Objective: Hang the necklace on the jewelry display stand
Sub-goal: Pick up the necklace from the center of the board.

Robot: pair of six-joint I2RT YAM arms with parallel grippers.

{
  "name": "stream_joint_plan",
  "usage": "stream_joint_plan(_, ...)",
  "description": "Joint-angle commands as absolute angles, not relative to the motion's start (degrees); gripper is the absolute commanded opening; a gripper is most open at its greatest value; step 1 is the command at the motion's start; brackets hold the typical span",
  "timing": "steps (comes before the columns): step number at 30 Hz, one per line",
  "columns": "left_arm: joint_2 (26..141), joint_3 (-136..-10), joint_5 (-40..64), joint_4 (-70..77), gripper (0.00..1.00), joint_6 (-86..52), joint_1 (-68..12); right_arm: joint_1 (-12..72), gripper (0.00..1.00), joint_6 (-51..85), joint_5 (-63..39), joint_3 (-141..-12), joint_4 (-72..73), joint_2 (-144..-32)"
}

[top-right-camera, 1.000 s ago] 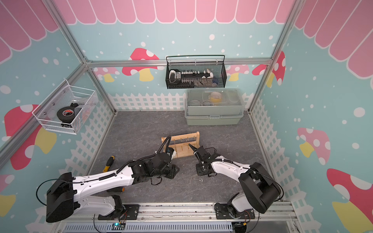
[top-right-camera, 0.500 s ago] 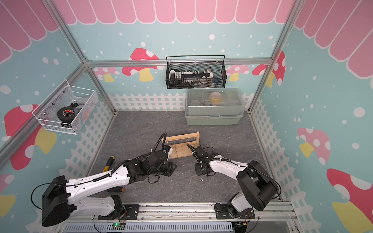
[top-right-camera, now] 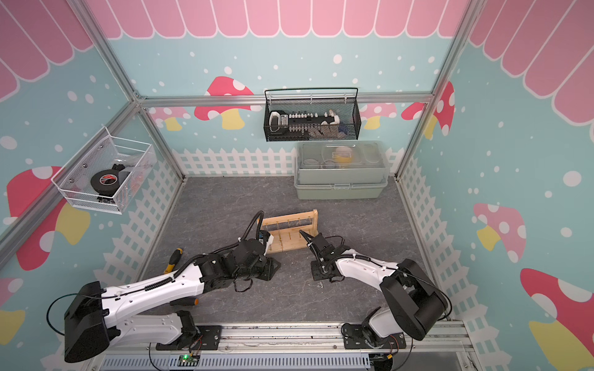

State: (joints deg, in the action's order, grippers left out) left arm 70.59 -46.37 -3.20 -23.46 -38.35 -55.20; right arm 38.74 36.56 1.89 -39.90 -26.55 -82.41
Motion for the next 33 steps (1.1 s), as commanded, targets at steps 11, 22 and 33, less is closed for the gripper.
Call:
stream_joint_plan(11,70.90,-45.70,-3.45,-23.27,0.33,-38.10,-56.12,38.94,0.01,36.52,6.10,-40.39,-31.93,-78.26)
stream_joint_plan(22,85.70,-51.39,-4.48,-16.66,0.32,-39.88,-66.70,33.65,0.18,34.97,4.46,-38.76,-34.30,-74.90)
stream_joint_plan(33,87.26,-50.82,-3.51,-13.76,0.32,-41.29,-62.55,39.43,0.33,37.68,-4.79,-34.47,-36.64,-69.93)
